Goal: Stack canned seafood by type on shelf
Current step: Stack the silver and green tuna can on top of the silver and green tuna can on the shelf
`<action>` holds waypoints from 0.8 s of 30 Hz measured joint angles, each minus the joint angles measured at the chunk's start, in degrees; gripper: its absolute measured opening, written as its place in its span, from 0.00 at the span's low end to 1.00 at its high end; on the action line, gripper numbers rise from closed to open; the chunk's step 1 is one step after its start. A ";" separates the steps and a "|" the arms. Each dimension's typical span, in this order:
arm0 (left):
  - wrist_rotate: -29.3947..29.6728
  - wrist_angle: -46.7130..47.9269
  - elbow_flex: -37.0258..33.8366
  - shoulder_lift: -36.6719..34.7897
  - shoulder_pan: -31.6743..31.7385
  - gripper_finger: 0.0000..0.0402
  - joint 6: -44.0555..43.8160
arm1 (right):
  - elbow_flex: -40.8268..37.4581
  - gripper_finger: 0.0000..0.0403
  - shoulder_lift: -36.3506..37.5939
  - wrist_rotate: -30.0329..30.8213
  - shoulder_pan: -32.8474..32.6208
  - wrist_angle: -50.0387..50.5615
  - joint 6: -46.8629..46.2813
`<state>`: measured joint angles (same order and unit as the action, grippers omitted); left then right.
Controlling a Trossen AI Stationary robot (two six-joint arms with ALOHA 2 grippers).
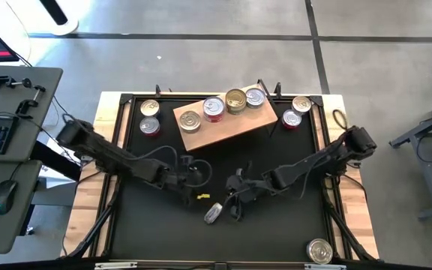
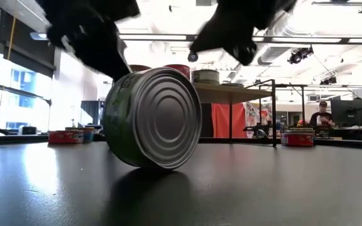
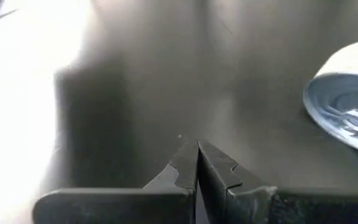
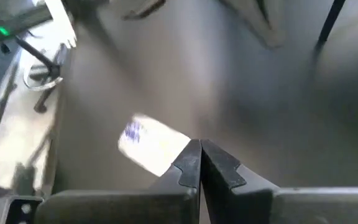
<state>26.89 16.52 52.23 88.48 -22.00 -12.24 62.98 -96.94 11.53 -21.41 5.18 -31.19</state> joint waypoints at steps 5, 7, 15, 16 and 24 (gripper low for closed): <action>9.69 4.09 0.00 -6.26 -6.58 0.00 -12.95 | 0.02 0.01 3.85 -2.64 1.90 -2.60 9.45; 14.68 3.69 0.02 -7.39 -10.12 0.00 -19.27 | 0.42 0.04 4.25 -5.72 2.96 -4.22 11.66; 30.64 1.01 0.00 -7.70 -22.71 0.00 -39.11 | 10.54 0.43 -1.49 -18.73 5.20 1.96 19.08; 32.24 0.60 0.00 -7.86 -23.80 0.00 -39.84 | 12.56 0.49 -2.56 -21.14 5.20 4.69 21.32; 35.33 -3.17 0.04 -8.88 -25.97 0.00 -41.71 | 27.70 0.68 -13.90 -30.05 3.74 23.00 38.49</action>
<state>62.22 13.35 52.27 79.60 -47.97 -53.95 90.69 -110.84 -18.52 -17.67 28.19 7.31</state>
